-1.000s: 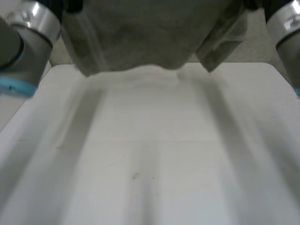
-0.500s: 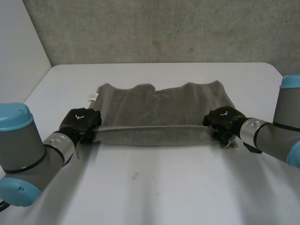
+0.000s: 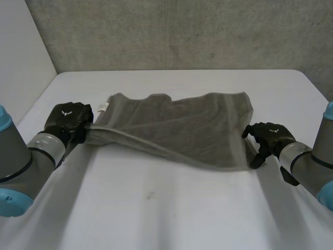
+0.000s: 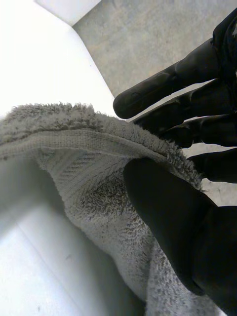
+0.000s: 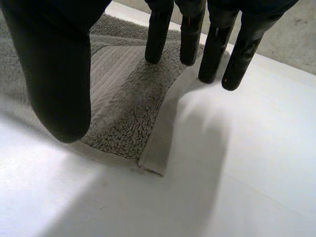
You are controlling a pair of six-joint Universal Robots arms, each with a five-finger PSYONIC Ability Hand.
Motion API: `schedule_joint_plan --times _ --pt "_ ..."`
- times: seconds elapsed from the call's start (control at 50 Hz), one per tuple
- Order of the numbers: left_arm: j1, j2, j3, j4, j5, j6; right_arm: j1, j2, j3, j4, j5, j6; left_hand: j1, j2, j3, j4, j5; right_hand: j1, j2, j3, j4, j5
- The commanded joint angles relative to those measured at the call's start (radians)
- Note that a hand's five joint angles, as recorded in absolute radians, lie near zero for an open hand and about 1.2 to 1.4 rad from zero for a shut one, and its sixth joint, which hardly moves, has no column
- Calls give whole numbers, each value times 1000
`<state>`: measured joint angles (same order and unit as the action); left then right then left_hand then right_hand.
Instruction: Fold the towel.
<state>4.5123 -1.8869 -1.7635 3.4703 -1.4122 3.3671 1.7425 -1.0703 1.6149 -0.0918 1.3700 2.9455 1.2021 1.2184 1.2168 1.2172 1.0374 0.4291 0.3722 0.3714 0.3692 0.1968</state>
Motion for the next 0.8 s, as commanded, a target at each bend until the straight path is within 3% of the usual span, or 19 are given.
schedule_joint_plan --times 0.02,0.26,0.46,0.56,0.8 --pt "-1 6 -5 0 1 -3 12 1 2 -8 -6 61 194 178 180 179 184 266 323 323 326 324" --pt "-1 14 -30 -4 9 -38 14 -3 13 -3 -6 47 194 178 180 179 184 393 450 450 453 451" --pt "-5 14 -45 1 10 -40 2 -57 20 55 -17 -153 194 178 180 179 184 99 156 157 159 157" --pt "-7 14 -45 1 12 -40 -6 -40 23 66 -20 -229 194 178 180 179 184 82 139 139 142 139" --pt "-10 14 -47 1 10 -40 -18 44 11 27 -74 -240 194 178 180 179 184 123 180 180 183 180"
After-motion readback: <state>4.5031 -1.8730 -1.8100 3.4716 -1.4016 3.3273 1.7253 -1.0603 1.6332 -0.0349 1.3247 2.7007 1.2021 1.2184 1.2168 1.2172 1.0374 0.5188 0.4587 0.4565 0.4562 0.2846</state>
